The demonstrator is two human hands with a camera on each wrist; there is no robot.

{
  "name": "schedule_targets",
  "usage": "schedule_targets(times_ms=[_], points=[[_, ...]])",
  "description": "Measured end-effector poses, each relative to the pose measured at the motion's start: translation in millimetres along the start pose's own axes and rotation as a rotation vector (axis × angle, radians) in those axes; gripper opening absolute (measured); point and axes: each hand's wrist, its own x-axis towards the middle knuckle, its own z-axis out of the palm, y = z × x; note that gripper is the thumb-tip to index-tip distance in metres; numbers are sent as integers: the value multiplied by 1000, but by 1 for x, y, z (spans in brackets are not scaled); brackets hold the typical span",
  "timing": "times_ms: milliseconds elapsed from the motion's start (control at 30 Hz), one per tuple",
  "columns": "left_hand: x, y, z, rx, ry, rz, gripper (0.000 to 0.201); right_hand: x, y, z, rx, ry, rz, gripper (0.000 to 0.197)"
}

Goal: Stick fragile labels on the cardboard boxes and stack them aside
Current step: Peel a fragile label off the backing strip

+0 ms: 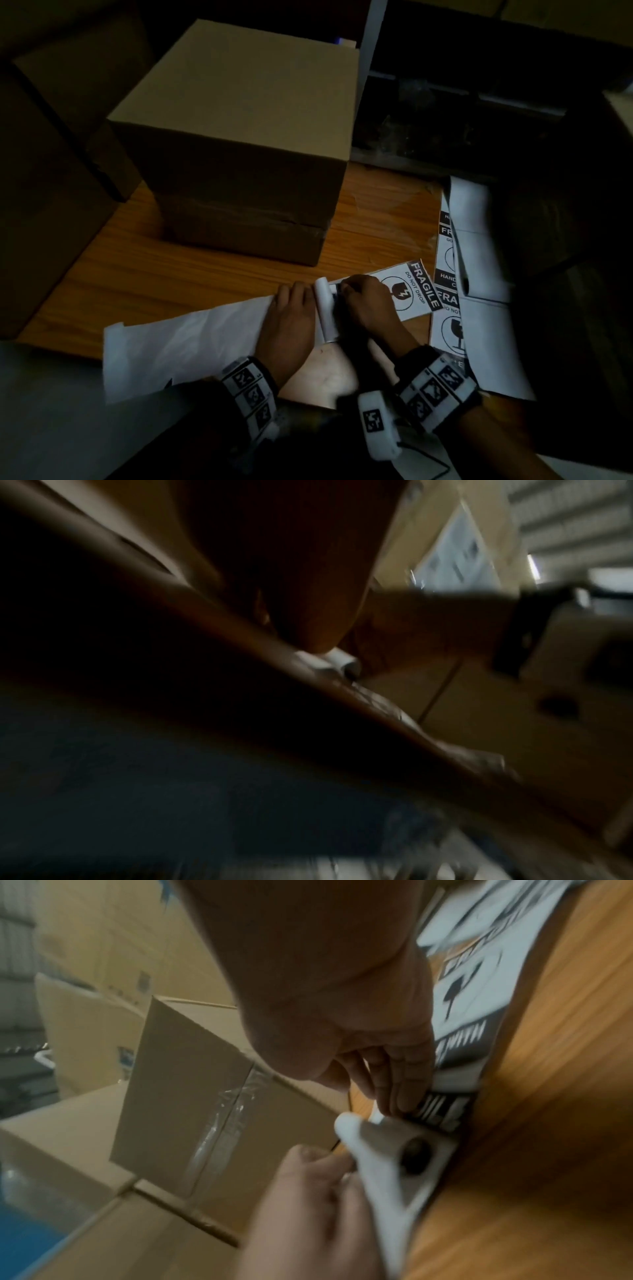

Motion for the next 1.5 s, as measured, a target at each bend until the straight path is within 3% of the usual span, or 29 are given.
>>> schedule_targets(times_ms=[167,300,500,633,733,800,900,1067,1200,1333,1500], points=[[-7,-8,9,-11,70,51,46,2,-15,10,134,-4,53,26],[-7,-8,6,-28,57,23,50,4,-16,13,220,-7,160,39],[-7,-9,3,-50,-18,3,49,6,-21,11,499,-143,284,17],[-7,-10,5,-81,-25,-1,46,3,-22,8,620,-66,343,29],[-7,-10,5,-87,-15,-6,46,2,-21,5,875,-57,464,25],[-7,-11,5,-83,-11,4,43,4,-17,5,917,-54,480,27],[-8,-11,6,-85,17,10,41,10,-13,6,806,1,455,35],[-6,-11,7,-63,-4,-11,44,9,-12,17,407,52,137,50],[-7,-11,7,-29,-18,-5,51,5,-8,22,262,179,-25,48],[-8,-11,5,3,-51,1,58,2,1,20,245,295,-77,40],[-7,-12,5,-1,-62,11,65,-5,13,19,119,283,2,34]])
